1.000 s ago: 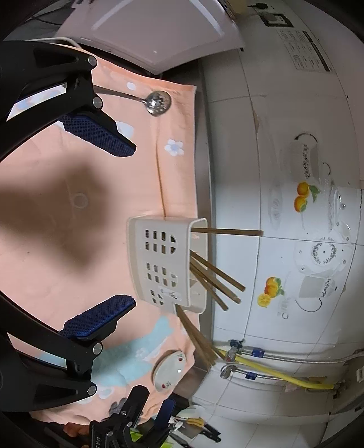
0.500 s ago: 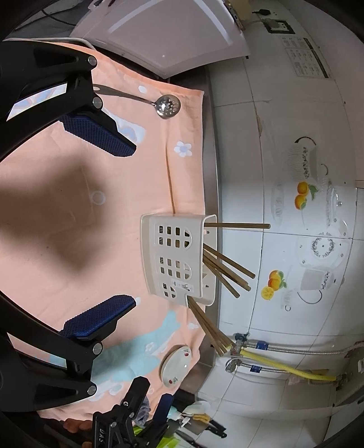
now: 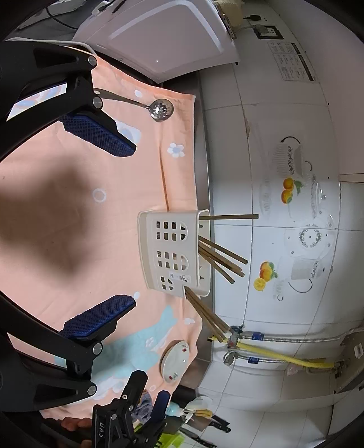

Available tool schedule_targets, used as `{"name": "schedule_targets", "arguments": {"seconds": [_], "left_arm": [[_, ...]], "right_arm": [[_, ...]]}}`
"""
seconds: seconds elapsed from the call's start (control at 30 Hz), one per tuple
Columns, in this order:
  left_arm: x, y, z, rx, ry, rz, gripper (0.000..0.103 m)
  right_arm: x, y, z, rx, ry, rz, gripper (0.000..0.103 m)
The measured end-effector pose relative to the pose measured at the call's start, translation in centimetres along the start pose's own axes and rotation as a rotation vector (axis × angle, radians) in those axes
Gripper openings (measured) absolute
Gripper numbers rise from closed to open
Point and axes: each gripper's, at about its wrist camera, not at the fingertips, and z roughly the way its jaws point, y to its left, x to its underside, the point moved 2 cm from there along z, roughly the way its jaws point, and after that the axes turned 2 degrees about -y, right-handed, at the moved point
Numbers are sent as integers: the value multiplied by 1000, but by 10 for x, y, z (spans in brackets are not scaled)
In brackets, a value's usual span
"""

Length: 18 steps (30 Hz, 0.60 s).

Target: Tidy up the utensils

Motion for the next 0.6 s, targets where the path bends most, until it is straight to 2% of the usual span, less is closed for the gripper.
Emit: {"name": "schedule_targets", "arguments": {"seconds": [0.6], "left_arm": [[9,-3,-5,0,11,-4,98]], "right_arm": [[7,0,-5,-6,-5,9,95]]}}
